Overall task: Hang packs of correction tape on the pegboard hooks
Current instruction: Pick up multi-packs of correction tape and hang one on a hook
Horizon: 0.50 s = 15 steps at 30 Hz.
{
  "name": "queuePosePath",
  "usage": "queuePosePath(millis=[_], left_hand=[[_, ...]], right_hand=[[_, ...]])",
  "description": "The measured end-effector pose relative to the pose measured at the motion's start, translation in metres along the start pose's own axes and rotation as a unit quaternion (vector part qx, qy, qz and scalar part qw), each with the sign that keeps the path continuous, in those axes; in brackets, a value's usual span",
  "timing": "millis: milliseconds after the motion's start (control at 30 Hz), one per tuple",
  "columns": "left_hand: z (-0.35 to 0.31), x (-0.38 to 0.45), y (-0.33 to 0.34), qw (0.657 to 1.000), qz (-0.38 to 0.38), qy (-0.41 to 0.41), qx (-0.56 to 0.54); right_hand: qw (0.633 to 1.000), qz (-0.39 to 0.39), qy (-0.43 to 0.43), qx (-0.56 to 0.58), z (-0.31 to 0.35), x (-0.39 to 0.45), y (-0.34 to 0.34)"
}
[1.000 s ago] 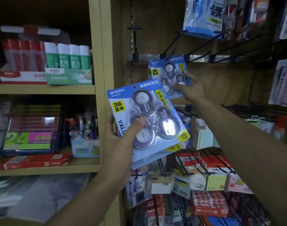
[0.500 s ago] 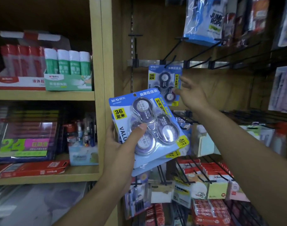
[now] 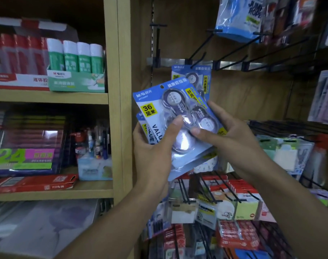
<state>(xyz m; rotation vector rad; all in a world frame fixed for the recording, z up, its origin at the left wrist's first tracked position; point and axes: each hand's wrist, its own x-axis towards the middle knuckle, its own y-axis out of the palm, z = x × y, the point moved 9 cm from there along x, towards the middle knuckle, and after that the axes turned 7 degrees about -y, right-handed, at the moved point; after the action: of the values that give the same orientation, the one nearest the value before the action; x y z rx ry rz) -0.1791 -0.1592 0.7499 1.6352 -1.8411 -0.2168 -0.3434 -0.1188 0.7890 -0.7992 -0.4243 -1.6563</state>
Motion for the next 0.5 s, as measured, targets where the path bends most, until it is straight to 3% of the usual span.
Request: queuePosePath(millis=[200,500], left_hand=[[-0.004,0.001,-0.003,0.998,0.011,0.020,0.052],[0.001,0.007,-0.025,0.998,-0.014,0.013,0.066]], right_hand=[[0.999,-0.049,0.005,0.022,-0.010,0.005,-0.014],[0.986,-0.157,-0.055,0.022,-0.008,0.020,-0.035]])
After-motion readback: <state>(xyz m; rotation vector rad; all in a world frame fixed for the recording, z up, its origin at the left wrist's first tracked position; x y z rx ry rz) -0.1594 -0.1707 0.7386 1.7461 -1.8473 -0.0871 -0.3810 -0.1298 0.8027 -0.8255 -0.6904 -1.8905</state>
